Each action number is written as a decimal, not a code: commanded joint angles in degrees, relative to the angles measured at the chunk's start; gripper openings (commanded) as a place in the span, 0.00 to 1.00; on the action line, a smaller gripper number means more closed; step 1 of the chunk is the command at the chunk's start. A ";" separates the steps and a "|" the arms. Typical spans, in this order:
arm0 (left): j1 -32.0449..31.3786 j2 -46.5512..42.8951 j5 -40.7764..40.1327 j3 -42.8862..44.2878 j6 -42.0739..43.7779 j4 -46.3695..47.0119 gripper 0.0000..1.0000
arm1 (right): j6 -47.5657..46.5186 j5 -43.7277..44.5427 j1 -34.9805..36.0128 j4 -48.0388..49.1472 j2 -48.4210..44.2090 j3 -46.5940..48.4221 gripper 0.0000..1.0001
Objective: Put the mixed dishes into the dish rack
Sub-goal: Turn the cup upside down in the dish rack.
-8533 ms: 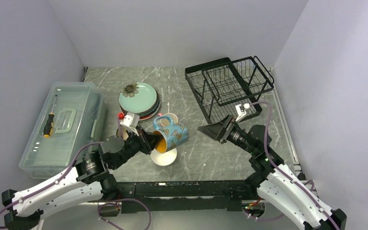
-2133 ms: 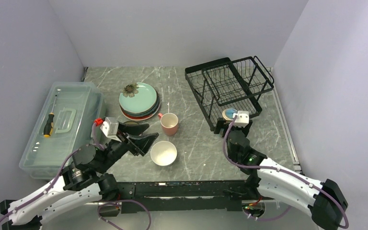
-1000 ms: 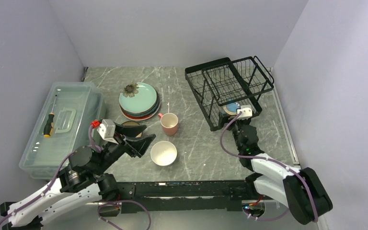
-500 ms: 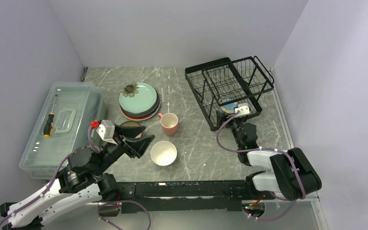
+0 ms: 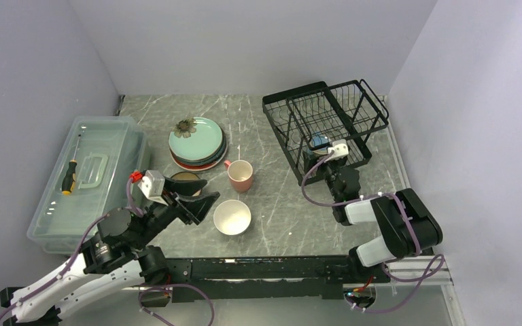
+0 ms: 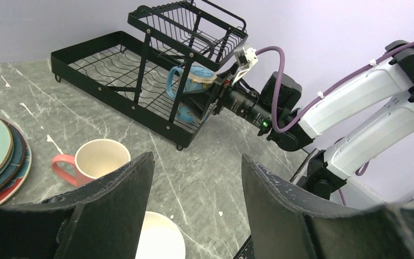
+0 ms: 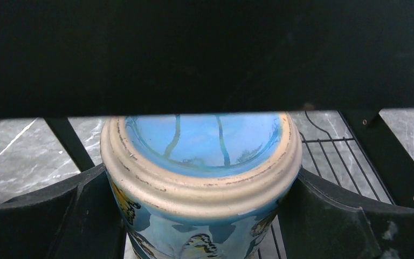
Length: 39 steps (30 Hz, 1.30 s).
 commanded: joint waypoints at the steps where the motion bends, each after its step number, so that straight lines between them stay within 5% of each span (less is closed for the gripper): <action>1: -0.26 -0.63 0.42 2.56 1.14 0.55 0.66 | -0.46 -1.68 -0.53 14.36 1.37 4.69 0.51; 18: -0.20 0.20 -0.26 2.74 1.50 0.57 0.66 | 5.14 -0.35 -0.73 26.45 10.22 0.16 0.51; 39: -0.21 1.43 1.07 2.89 0.45 1.86 0.66 | 6.56 0.74 -0.18 11.14 1.28 -3.13 0.71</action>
